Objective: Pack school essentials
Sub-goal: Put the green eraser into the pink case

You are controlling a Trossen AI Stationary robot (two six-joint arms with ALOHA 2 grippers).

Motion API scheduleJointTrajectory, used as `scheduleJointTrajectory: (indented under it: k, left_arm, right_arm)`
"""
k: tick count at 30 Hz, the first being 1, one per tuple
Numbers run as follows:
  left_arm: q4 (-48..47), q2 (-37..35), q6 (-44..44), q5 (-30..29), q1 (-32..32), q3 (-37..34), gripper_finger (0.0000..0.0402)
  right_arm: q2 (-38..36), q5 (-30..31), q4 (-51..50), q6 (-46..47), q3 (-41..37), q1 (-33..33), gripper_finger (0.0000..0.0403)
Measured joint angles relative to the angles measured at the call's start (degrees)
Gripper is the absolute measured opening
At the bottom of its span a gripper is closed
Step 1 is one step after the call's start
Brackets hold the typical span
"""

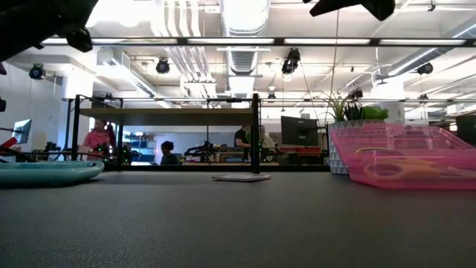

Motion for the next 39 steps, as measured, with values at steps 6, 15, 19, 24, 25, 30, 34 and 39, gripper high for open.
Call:
scheduleJointTrajectory:
  k: [6, 15, 19, 24, 25, 30, 34, 39]
  left_arm:
    - [-0.05, 1.81, -8.95, -2.04, 0.00, 1.30, 0.0000]
    - [14.34, 6.90, -23.71, -5.15, 0.02, 3.54, 0.0000]
    - [21.06, 9.34, -25.47, -5.33, 0.02, 3.56, 0.0000]
    - [24.12, 12.42, -32.60, -5.33, 0.01, 3.71, 0.0000]
    - [24.60, 13.07, -32.88, -5.35, 0.00, 3.80, 0.0000]
    - [25.01, 16.07, -34.40, -5.35, 0.00, 3.82, 0.0000]
    - [25.03, 17.74, -38.02, -5.21, 0.02, 4.55, 0.0000]
    - [22.99, 20.25, -38.97, -2.51, -0.27, 8.25, 0.0000]
  right_arm:
    - [0.00, 0.62, 2.71, 0.64, -0.16, -1.03, 0.0116]
    - [0.00, 0.66, 3.47, 1.34, -0.22, -4.62, 0.0116]
    - [0.00, 0.65, 3.42, -0.52, -0.22, -6.04, 0.0116]
    - [0.00, 0.62, 3.38, -2.35, -0.32, -6.97, 0.0116]
    - [0.00, 0.59, 3.33, -2.90, -0.35, -7.09, 0.0116]
    - [0.00, 0.57, 3.31, -4.76, -0.48, -7.13, 0.0116]
    - [0.00, 0.51, 3.18, -4.77, -0.50, -7.13, 0.0116]
    - [0.00, 0.43, 3.09, -4.59, -0.88, -7.13, 0.0116]
